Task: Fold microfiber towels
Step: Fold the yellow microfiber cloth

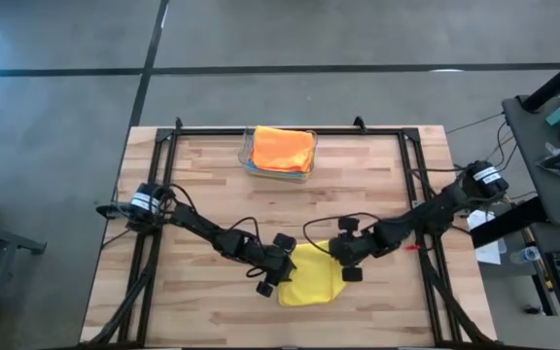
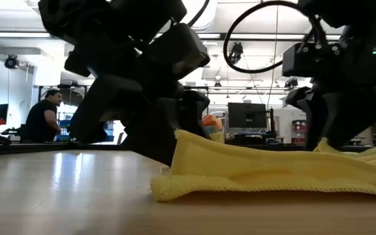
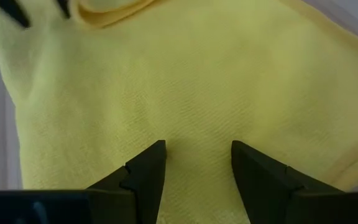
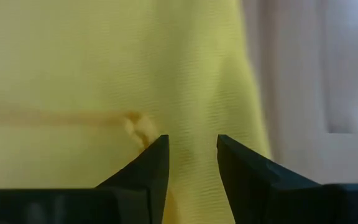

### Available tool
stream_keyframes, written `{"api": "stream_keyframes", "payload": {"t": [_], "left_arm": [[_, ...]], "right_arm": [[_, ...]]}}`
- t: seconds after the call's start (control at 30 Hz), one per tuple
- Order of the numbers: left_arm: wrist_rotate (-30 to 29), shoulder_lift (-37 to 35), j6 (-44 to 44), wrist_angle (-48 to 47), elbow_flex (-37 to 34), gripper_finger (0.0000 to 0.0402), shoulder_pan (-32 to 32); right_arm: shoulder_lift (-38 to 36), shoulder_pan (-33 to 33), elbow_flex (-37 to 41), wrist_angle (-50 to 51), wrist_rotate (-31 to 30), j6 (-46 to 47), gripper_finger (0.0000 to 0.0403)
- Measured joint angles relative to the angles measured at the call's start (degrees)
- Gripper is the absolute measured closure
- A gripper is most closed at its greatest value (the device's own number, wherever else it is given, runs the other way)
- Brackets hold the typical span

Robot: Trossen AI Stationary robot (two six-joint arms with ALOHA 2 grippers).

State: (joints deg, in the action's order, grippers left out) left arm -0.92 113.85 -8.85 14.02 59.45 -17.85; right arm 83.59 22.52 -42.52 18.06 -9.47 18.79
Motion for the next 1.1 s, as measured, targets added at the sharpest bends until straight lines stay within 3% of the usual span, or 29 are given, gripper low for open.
{"api": "stream_keyframes", "payload": {"t": [0.23,0.47,0.8,1.1], "left_arm": [[-0.32,0.01,2.28,0.58,-0.56,0.0233,0.17],[-0.49,0.03,2.09,0.4,-0.56,0.0233,0.24],[-0.56,0.03,2.03,0.18,-0.47,0.0233,0.32],[-0.2,-0.01,2.31,0.06,-0.47,0.0233,0.5]], "right_arm": [[-1.11,2.9,-0.24,-0.52,5.46,3.08,0.0292],[-1.4,9.7,-0.24,-0.57,9.76,12.67,0.0305],[-1.42,21.53,-0.24,1.23,10.08,29.45,0.031],[-1.42,25.24,-0.26,12.02,10.95,38.59,0.0313]]}}
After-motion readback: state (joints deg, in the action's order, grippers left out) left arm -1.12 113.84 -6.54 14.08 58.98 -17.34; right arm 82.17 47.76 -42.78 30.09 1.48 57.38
